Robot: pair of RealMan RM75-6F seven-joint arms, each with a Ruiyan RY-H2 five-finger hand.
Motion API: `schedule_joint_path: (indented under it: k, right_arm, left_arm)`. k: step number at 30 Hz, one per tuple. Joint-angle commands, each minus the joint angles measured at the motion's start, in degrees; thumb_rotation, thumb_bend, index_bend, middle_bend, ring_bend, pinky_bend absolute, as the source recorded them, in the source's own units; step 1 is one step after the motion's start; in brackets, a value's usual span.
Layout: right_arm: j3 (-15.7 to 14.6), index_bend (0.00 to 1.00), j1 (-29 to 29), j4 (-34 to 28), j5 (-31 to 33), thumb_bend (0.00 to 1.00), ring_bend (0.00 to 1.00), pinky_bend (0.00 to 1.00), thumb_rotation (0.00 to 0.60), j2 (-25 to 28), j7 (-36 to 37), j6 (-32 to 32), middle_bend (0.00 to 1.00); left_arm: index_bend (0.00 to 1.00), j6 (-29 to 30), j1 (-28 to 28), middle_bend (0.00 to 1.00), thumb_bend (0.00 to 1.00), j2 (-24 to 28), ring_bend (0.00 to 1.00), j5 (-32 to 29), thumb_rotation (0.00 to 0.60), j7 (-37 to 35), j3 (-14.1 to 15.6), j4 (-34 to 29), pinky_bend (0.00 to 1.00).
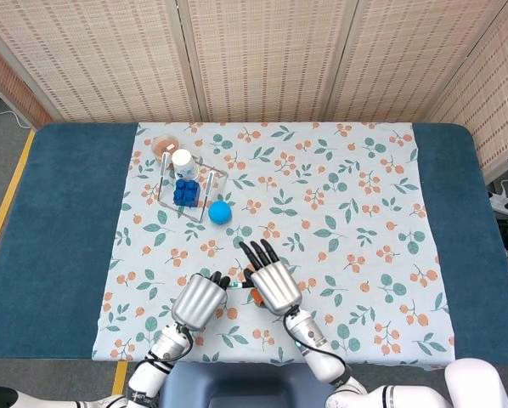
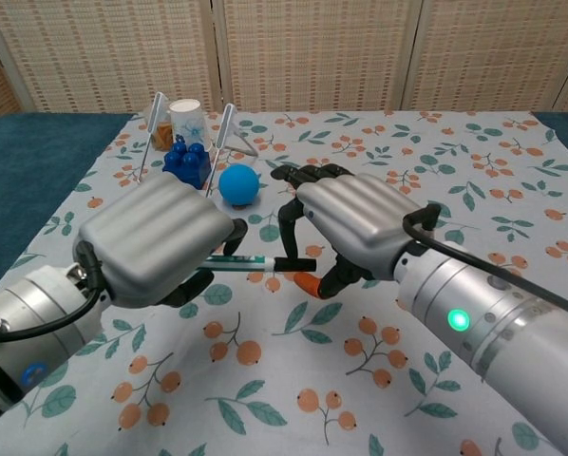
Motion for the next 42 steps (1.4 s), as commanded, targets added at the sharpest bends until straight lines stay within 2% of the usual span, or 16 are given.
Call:
schedule_joint_path:
  k: [1,17,42]
  right_arm:
    - [-0.1,0.53,0.1,-0.2,-0.2,0.21,0.00,0.00,0.600,0.3,0.2,0.3,0.00]
    - [-0.5,0.48,1.0,-0.1,1.4,0.21,0.00,0.00,0.600,-0.3,-0.4,0.6,0.00]
    - [-0.8,0.52,1.6,0.8,2.1,0.21,0.00,0.00,0.600,-0.8,0.3,1.5,0.00]
  left_arm:
    - [0.91,-0.1,0.0,1.00,0.57,0.1,0.91,-0.2,0.600,0.1,-0.1,0.1,1.00]
    - [0.91,0.0,0.1,1.00,0.57,0.2,0.91,0.2,0.600,0.2,0.0,-0.5,1.00]
    - [0.91,0.0,0.2,1.00,0.57,0.0,0.91,0.9,0.600,0.1,0.2,-0.8,1.00]
